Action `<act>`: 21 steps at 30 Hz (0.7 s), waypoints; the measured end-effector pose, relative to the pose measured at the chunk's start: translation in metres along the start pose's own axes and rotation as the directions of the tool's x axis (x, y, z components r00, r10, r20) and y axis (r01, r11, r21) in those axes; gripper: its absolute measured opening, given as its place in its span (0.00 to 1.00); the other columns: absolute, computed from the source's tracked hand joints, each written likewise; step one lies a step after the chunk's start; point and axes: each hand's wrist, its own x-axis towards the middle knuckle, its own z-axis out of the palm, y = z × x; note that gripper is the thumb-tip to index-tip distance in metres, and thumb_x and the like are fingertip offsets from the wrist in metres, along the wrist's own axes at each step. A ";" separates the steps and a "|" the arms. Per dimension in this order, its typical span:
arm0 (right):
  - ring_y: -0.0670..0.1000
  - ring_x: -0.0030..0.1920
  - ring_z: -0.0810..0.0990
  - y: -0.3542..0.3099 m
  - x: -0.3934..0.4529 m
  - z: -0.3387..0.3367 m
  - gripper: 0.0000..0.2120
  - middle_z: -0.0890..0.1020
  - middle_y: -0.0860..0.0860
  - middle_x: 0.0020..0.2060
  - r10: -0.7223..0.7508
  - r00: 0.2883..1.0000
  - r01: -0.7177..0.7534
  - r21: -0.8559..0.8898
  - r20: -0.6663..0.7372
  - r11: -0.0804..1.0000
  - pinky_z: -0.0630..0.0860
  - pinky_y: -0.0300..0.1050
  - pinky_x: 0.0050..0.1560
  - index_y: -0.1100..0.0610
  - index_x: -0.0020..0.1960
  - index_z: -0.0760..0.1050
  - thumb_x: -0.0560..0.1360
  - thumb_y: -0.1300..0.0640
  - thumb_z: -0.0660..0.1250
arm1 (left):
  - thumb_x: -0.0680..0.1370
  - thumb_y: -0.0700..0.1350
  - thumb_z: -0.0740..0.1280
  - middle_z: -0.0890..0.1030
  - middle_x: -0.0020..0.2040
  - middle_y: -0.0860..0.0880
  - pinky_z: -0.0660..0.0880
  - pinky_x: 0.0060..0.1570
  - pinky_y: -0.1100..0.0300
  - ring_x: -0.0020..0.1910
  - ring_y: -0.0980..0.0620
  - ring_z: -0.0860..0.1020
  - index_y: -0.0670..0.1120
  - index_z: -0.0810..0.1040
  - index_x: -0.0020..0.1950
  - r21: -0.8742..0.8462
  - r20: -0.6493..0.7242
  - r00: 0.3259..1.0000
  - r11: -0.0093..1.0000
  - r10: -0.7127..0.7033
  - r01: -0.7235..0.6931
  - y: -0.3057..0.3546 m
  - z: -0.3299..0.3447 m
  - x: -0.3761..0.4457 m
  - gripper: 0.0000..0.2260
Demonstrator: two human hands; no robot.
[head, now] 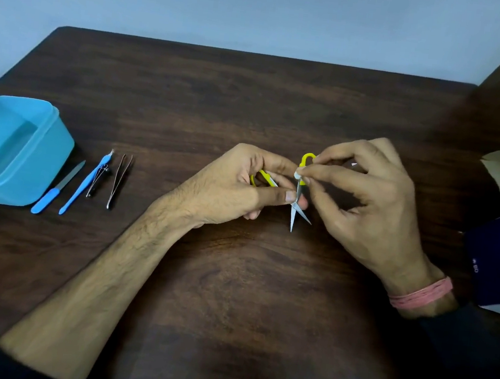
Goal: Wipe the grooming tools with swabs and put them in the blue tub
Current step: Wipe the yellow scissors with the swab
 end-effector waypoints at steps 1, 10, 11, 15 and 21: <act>0.57 0.54 0.79 0.003 -0.001 0.003 0.05 0.86 0.51 0.54 -0.005 1.000 0.005 -0.035 0.012 0.999 0.77 0.46 0.55 0.54 0.55 0.91 0.81 0.60 0.78 | 0.85 0.39 0.73 0.91 0.53 0.50 0.71 0.28 0.64 0.27 0.53 0.71 0.45 0.87 0.64 0.002 -0.002 1.000 1.000 -0.001 0.001 0.000 0.000 0.000 0.09; 0.56 0.54 0.79 0.002 -0.004 0.001 0.03 0.85 0.51 0.53 0.018 0.999 -0.019 0.019 0.030 1.000 0.74 0.40 0.58 0.54 0.52 0.91 0.79 0.58 0.80 | 0.84 0.39 0.74 0.91 0.54 0.48 0.75 0.26 0.62 0.27 0.56 0.73 0.46 0.85 0.68 -0.032 -0.102 0.995 0.999 -0.003 -0.001 -0.001 0.004 0.002 0.12; 0.56 0.54 0.80 0.000 -0.005 0.002 0.03 0.85 0.51 0.53 0.051 0.998 -0.052 0.047 0.022 0.998 0.76 0.43 0.57 0.54 0.52 0.91 0.78 0.59 0.80 | 0.84 0.39 0.74 0.91 0.55 0.47 0.75 0.25 0.62 0.27 0.56 0.73 0.46 0.85 0.69 -0.044 -0.120 0.993 0.999 0.000 -0.005 -0.001 0.005 0.002 0.13; 0.52 0.54 0.85 -0.003 -0.006 0.004 0.05 0.84 0.49 0.54 0.228 0.973 -0.232 0.233 0.043 0.944 0.83 0.52 0.45 0.56 0.52 0.89 0.78 0.63 0.78 | 0.85 0.39 0.73 0.90 0.55 0.50 0.77 0.26 0.61 0.30 0.56 0.74 0.50 0.82 0.72 -0.081 -0.168 0.985 0.996 0.033 -0.047 -0.001 0.005 0.002 0.16; 0.52 0.50 0.89 -0.004 -0.011 0.011 0.07 0.88 0.48 0.56 0.319 0.907 -0.413 0.436 0.273 0.800 0.85 0.53 0.52 0.56 0.50 0.87 0.79 0.67 0.76 | 0.86 0.35 0.69 0.89 0.58 0.47 0.79 0.26 0.59 0.28 0.55 0.73 0.45 0.75 0.77 -0.208 -0.261 0.962 0.969 0.078 -0.135 0.000 0.000 0.001 0.19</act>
